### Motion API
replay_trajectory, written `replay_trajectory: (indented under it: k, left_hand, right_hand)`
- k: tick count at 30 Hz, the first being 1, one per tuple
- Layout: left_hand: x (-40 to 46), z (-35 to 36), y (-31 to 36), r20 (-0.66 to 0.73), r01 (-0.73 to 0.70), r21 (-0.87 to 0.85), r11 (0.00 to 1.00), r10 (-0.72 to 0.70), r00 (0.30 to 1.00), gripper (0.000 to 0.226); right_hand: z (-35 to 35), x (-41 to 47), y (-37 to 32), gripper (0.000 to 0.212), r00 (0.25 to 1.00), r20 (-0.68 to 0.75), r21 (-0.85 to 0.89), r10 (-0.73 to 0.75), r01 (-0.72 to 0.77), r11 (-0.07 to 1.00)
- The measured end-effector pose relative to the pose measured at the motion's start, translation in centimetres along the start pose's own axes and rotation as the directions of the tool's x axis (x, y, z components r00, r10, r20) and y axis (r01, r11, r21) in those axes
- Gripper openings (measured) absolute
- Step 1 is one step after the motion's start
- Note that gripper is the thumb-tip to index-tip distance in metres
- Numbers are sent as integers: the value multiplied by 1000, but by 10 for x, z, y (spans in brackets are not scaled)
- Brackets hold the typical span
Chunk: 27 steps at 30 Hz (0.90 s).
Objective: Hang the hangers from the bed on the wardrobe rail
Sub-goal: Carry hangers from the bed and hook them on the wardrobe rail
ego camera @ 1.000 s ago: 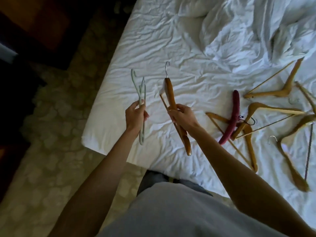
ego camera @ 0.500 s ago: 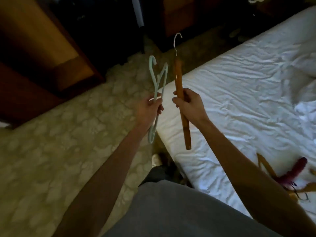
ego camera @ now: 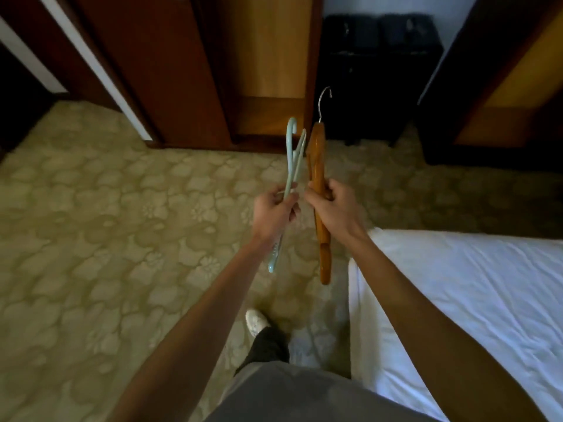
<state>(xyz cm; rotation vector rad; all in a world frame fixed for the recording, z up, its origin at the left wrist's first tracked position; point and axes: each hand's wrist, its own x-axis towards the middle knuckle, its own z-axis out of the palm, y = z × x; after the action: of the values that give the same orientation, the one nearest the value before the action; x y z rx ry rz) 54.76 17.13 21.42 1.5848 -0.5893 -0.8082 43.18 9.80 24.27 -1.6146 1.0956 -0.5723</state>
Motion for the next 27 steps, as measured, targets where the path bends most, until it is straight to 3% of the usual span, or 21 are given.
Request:
replay_trajectory:
  k: [6, 12, 20, 27]
  left_hand:
    - [101, -96, 23, -108, -11, -43, 999, 7, 994, 18]
    - [202, -155, 41, -144, 23, -74, 997, -34, 989, 21]
    - [379, -167, 63, -120, -5, -57, 998, -2, 993, 19]
    - [563, -148, 129, -87, -5, -27, 1000, 3, 996, 11]
  right_hand:
    - [104, 88, -58, 14, 998, 63, -14, 6, -5, 1000]
    - [161, 178, -109, 16, 993, 119, 0, -15, 15, 1000]
    - [203, 344, -140, 18, 992, 117, 4, -46, 46, 999]
    - [205, 524, -190, 21, 998, 58, 34, 14, -16, 999]
